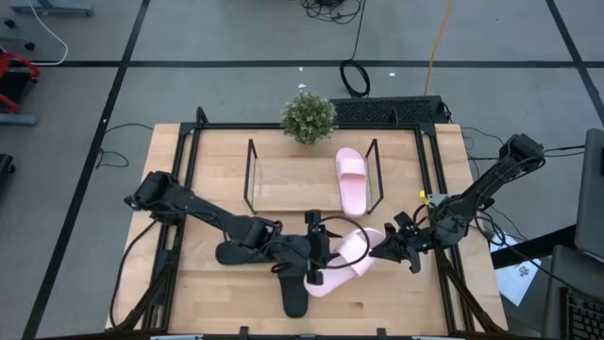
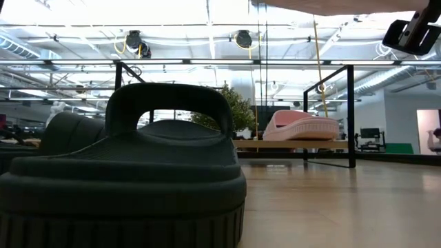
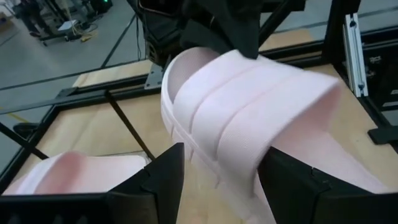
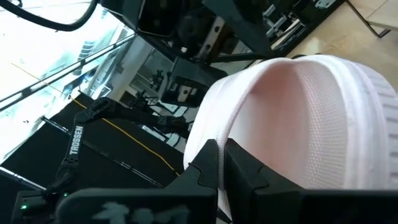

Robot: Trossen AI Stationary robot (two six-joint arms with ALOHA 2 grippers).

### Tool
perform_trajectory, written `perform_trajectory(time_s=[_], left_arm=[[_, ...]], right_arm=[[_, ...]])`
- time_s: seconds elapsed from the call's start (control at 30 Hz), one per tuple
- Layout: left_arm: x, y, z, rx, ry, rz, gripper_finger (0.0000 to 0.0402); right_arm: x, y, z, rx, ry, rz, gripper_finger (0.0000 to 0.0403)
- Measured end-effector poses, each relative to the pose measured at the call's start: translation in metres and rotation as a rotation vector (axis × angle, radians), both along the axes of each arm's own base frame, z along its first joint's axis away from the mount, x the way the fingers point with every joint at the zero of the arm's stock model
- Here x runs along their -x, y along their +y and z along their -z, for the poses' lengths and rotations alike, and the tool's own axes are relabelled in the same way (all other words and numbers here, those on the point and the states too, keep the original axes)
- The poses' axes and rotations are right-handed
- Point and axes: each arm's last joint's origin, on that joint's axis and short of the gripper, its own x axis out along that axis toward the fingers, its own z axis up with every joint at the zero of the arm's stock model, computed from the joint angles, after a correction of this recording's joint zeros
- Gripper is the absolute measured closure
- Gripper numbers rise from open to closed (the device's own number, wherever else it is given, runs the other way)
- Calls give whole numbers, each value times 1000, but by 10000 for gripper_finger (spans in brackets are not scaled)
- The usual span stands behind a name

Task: Pick and place slides into the shelf
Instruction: Put the pink slides on the shelf

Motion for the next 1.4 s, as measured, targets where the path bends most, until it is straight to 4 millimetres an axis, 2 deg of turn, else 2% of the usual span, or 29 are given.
perform_trajectory(time_s=[0.13, 0.47, 0.83, 1.4], left_arm=[[0, -1, 1, -19, 2, 18, 204], [3, -18, -8, -146, -78, 91, 204], [-2, -20, 2, -189, -64, 116, 204], [-6, -12, 0, -220, -81, 109, 204]], right_arm=[[0, 0, 0, 0, 0, -1, 403], [-1, -1, 0, -4, 0, 9, 403], [-6, -7, -2, -29, -11, -14, 403], [-22, -16, 1, -79, -28, -23, 403]])
